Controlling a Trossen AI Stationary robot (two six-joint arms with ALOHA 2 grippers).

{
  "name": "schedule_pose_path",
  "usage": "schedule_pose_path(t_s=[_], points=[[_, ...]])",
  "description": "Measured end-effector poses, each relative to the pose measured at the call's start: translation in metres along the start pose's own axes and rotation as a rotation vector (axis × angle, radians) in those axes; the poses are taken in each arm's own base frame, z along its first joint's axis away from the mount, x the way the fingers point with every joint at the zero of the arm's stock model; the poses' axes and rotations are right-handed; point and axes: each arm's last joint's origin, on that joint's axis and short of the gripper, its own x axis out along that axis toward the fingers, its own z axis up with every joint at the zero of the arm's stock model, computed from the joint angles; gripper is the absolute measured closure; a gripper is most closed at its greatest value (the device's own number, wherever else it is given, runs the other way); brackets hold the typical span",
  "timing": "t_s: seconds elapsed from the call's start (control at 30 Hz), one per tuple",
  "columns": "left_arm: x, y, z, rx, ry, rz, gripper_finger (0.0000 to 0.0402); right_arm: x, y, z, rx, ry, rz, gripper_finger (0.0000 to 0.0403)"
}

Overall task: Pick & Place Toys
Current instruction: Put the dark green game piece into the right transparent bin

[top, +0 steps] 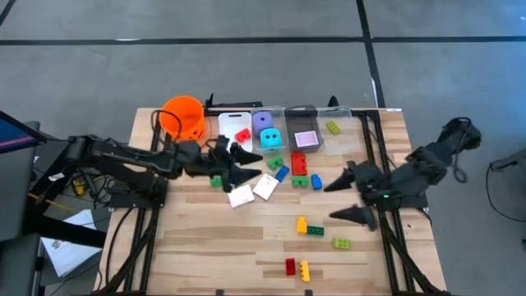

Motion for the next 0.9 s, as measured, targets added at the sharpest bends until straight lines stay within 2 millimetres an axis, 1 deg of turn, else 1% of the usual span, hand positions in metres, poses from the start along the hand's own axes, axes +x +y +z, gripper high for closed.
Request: schedule_pose_path(t_s=[0.07, 0.17, 0.3, 0.4, 0.53, 0.63, 0.77, 0.9], points=[[0.005, -0.005, -0.007, -0.003, -0.018, 0.056, 0.0064, -0.009, 0.005, 0.001, 0.007, -0.021, 0.053, 0.0031], [0.015, -0.018, -0.010, -0.016, -0.060, 0.102, 0.0064, -0.017, 0.011, 0.002, 0.010, -0.044, 0.111, 0.0031], [0.028, -0.035, -0.009, -0.058, -0.095, 0.108, 0.0064, -0.019, 0.015, -0.002, -0.015, -0.022, 0.133, 0.0031], [0.037, -0.043, -0.006, -0.111, -0.108, 0.088, 0.0064, -0.015, 0.021, -0.009, -0.036, 0.008, 0.146, 0.0031], [0.043, -0.047, -0.001, -0.190, -0.137, 0.094, 0.0064, -0.003, 0.028, -0.025, -0.072, 0.101, 0.169, 0.0031], [0.043, -0.047, 0.000, -0.248, -0.159, 0.105, 0.0064, 0.007, 0.030, -0.036, -0.090, 0.220, 0.189, 0.0031], [0.042, -0.047, 0.001, -0.250, -0.174, 0.123, 0.0064, 0.026, 0.024, -0.051, -0.019, 0.338, 0.061, 0.0031], [0.042, -0.047, 0.001, -0.249, -0.173, 0.123, 0.0064, 0.049, 0.012, -0.066, 0.063, 0.467, -0.121, 0.0031]])
